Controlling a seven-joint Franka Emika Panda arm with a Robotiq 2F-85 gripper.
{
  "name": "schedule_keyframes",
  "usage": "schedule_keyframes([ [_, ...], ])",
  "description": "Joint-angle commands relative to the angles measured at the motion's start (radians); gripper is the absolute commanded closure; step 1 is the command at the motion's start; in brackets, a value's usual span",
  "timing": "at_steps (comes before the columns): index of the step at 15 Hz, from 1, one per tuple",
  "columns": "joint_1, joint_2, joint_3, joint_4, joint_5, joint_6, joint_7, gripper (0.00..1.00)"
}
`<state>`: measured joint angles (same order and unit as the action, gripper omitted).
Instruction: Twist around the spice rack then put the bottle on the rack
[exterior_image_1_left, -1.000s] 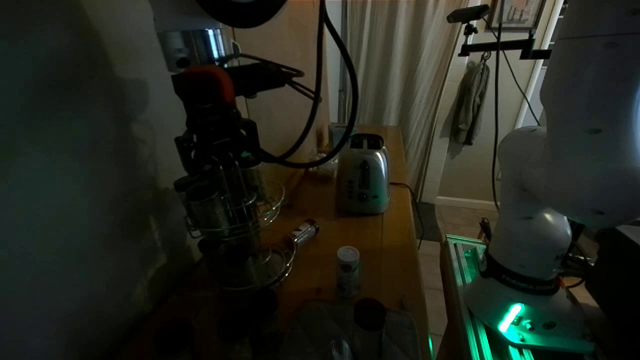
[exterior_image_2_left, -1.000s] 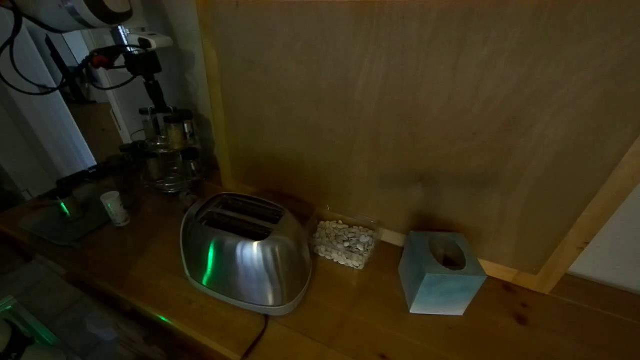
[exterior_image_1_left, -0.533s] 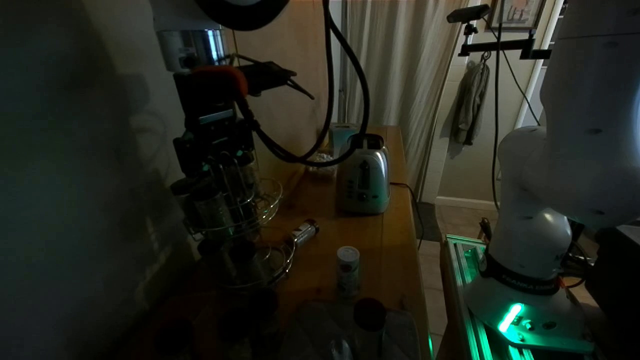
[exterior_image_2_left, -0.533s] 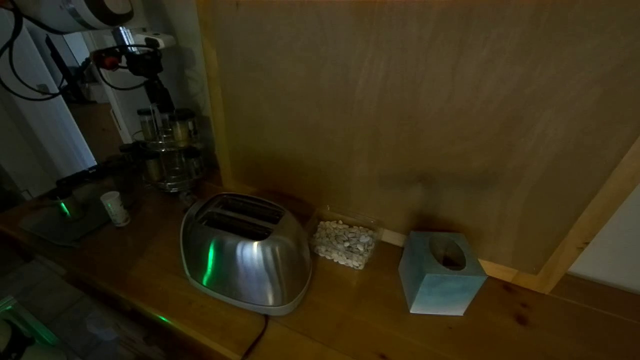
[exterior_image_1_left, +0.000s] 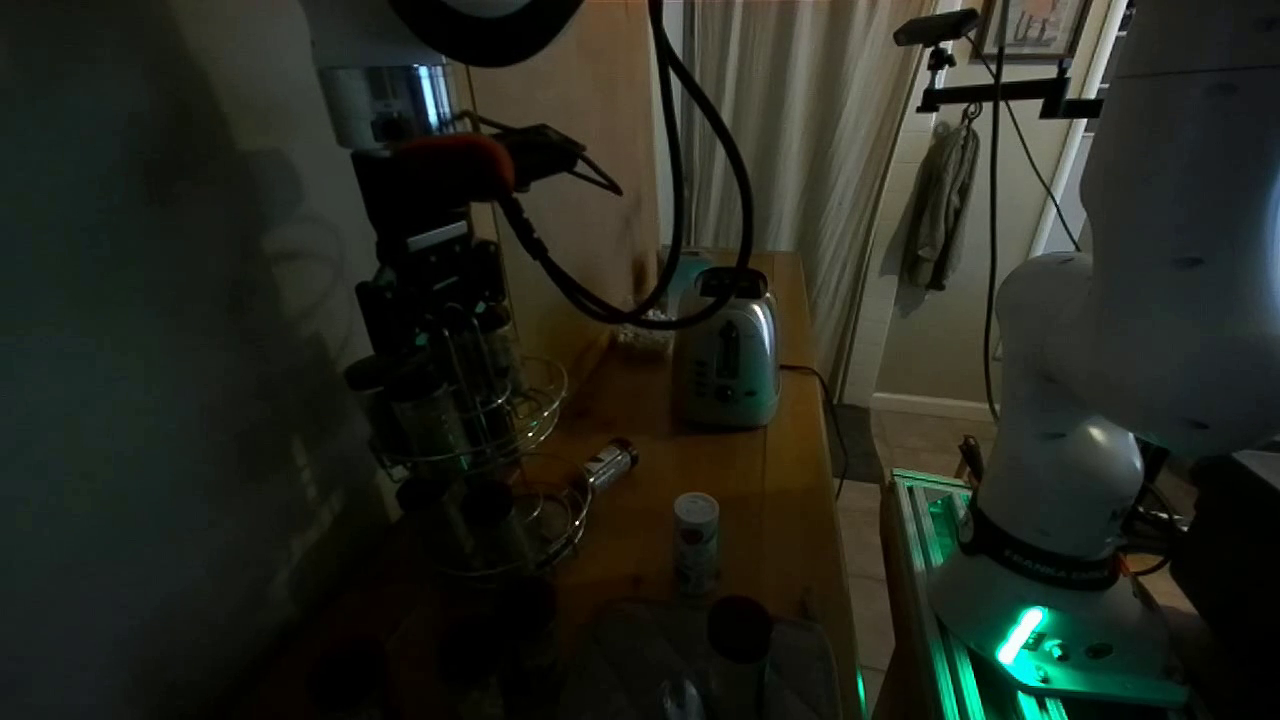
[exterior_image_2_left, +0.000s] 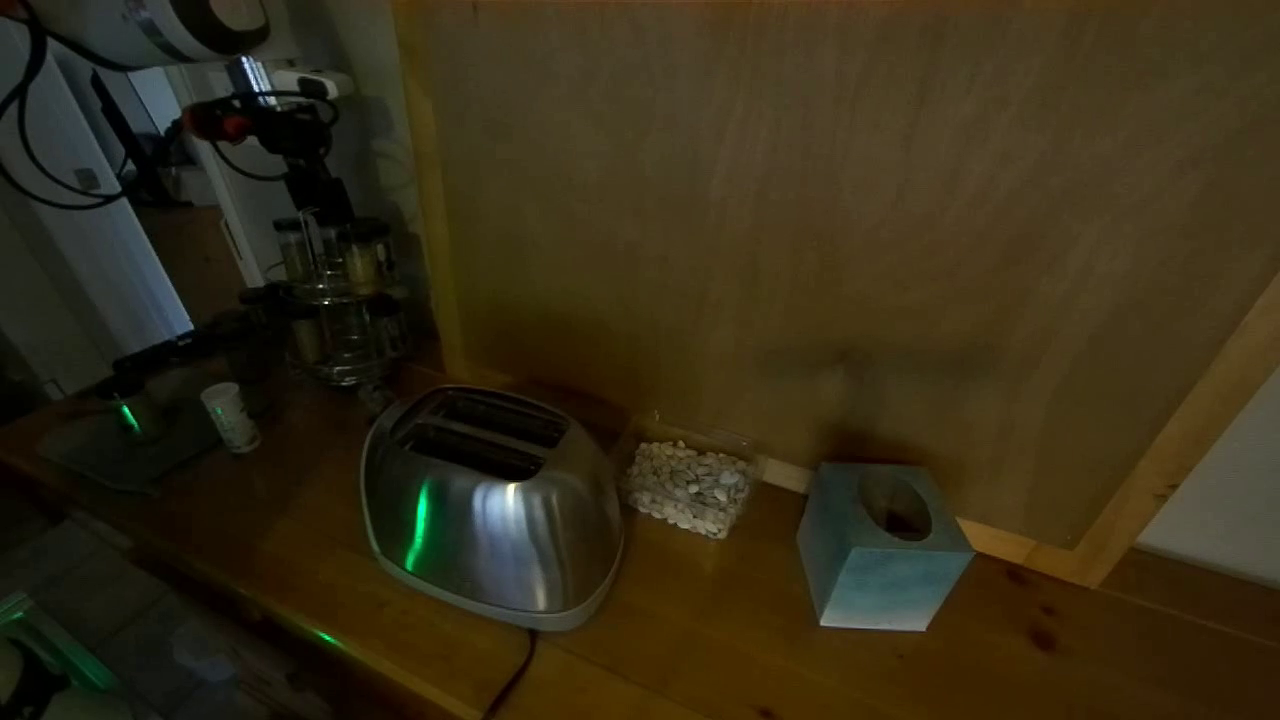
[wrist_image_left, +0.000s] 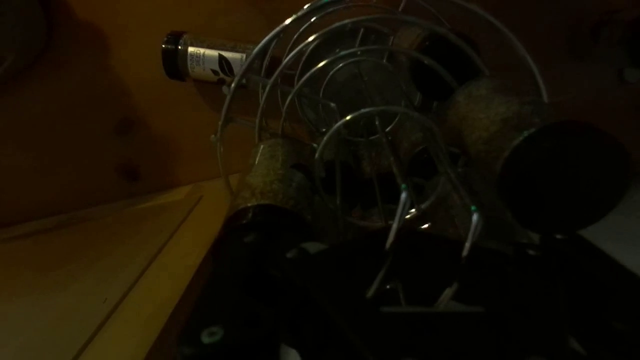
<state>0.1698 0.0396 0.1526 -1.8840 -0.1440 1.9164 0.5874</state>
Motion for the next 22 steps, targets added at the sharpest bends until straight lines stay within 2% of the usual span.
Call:
schedule_keyframes([
  [1,-0.004,-0.007,-0.004,-0.005,0.024,-0.006,-0.036,0.73],
  [3,-0.004,-0.006,-0.004,-0.003,0.026,-0.014,-0.028,0.69],
  [13,-0.006,-0.016,-0.006,0.002,0.062,-0.023,-0.026,0.01],
  [22,-0.014,-0.017,-0.015,0.011,0.058,-0.055,0.006,0.00],
])
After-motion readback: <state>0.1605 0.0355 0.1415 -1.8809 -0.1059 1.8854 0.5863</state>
